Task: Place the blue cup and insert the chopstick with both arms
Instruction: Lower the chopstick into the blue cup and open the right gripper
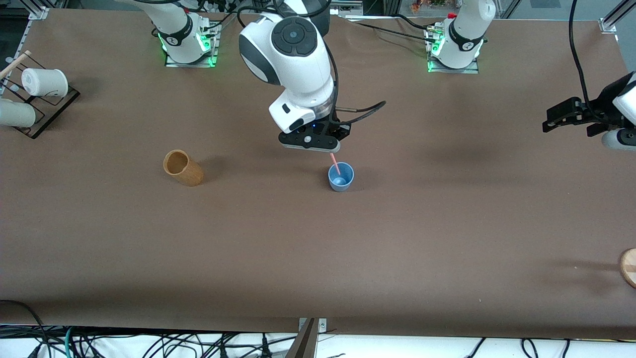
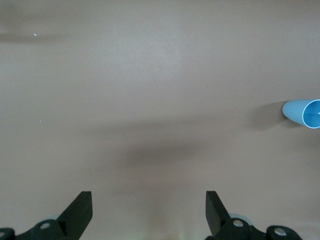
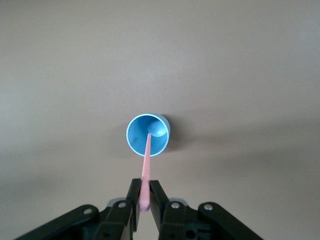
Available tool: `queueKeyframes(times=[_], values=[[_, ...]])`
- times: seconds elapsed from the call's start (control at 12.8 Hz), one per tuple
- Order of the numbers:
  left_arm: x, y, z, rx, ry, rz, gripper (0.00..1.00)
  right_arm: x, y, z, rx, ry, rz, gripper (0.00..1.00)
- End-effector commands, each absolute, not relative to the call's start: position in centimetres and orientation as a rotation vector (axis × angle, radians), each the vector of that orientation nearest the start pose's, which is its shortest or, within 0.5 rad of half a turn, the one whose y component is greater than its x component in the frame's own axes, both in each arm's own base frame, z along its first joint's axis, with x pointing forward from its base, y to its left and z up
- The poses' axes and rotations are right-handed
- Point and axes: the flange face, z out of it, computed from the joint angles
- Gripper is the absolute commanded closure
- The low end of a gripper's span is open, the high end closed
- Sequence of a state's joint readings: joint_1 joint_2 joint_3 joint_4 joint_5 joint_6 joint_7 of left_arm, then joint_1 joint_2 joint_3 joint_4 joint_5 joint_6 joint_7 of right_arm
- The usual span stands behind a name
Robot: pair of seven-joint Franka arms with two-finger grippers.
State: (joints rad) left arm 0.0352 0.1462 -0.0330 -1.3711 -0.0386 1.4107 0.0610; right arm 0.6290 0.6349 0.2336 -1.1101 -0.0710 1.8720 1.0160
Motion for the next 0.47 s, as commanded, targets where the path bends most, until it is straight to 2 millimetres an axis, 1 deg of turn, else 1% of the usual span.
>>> queueKeyframes(times=[0.0,0.08,0.16,0.23,0.31,0.39], values=[[58.2,-0.1,62.3,-3.158,0.133,0.151,0.0,53.1,53.5,45.9,-2.969,0.291,-0.063,0.95],[58.3,-0.2,62.2,-3.158,0.135,0.154,0.0,53.1,53.5,45.8,-2.969,0.292,-0.062,0.71],[58.2,-0.3,62.3,-3.157,0.135,0.151,0.0,53.3,53.5,45.8,-2.964,0.289,-0.068,0.41],[58.2,-0.3,62.3,-3.157,0.138,0.151,0.0,53.4,53.2,46.2,-2.962,0.281,-0.076,0.18],[58.3,-0.3,62.2,-3.157,0.138,0.154,0.0,53.6,52.9,46.6,-2.969,0.268,-0.089,0.06],[58.2,-0.3,62.3,-3.157,0.135,0.151,0.0,53.8,52.4,47.4,-2.966,0.253,-0.099,0.01]])
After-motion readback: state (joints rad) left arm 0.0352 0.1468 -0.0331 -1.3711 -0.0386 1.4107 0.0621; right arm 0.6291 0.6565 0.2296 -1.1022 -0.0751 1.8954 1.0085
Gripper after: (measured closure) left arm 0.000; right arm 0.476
